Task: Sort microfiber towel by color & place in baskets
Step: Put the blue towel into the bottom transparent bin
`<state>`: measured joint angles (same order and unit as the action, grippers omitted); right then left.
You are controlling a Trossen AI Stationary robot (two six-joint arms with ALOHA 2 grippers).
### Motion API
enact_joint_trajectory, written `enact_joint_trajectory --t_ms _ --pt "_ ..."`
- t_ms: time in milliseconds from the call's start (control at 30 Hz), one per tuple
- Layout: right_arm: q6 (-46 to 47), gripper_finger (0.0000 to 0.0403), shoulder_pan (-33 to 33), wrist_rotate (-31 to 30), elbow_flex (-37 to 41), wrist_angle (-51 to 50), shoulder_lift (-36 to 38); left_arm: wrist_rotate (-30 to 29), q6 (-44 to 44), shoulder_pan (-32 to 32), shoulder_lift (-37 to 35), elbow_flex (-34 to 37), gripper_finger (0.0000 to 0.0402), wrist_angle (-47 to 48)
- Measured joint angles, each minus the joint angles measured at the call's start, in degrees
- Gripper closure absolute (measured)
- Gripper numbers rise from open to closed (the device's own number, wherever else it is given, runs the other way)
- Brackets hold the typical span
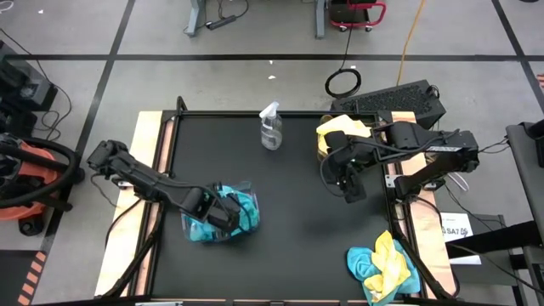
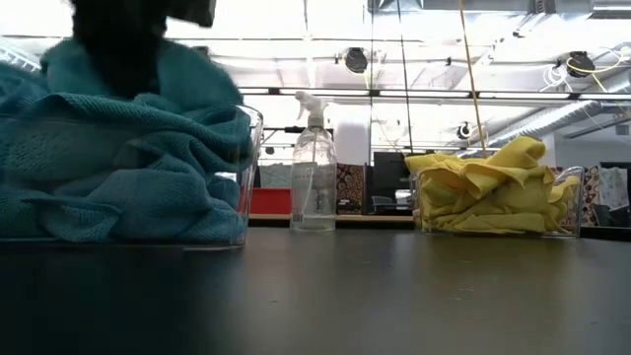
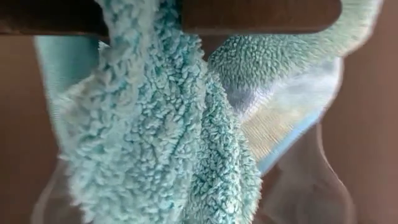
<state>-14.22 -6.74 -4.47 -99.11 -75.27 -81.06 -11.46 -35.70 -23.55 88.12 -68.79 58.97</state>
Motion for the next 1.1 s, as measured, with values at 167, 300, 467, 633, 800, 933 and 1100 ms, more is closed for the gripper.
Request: enact_joint_trajectory --t_ms 167,300,467,633,800,933,1100 --pt "0.8 0.0193 0.0 0.0 0.0 0.1 0.0 1.3 0.0 0.5 0.0 7.7 0.0394 -7.8" --pt "2.8 0.0193 0.0 0.3 0.0 0.1 0.0 2.9 -2.3 0.9 0.0 13.8 0.0394 -15.2" --pt "4.9 0.0193 -0.1 0.3 0.0 0.0 0.0 4.5 -4.3 1.1 -0.3 19.7 0.0394 -22.4" --pt "5.1 0.0193 -0.1 0.3 0.0 0.0 0.0 4.8 -4.4 1.1 -0.4 22.7 0.0394 -26.0" --pt "5.1 0.0193 -0.1 0.3 0.0 0.0 0.0 6.0 -4.2 1.1 -0.4 23.8 0.0391 -27.6" --pt "5.1 0.0193 -0.1 0.3 0.0 -0.4 0.0 6.5 -4.3 1.1 -0.1 23.1 0.0344 -27.3" --pt "5.0 0.0193 -0.1 0.3 0.0 -1.8 0.0 8.5 -3.9 1.1 0.0 20.7 0.0253 -26.0"
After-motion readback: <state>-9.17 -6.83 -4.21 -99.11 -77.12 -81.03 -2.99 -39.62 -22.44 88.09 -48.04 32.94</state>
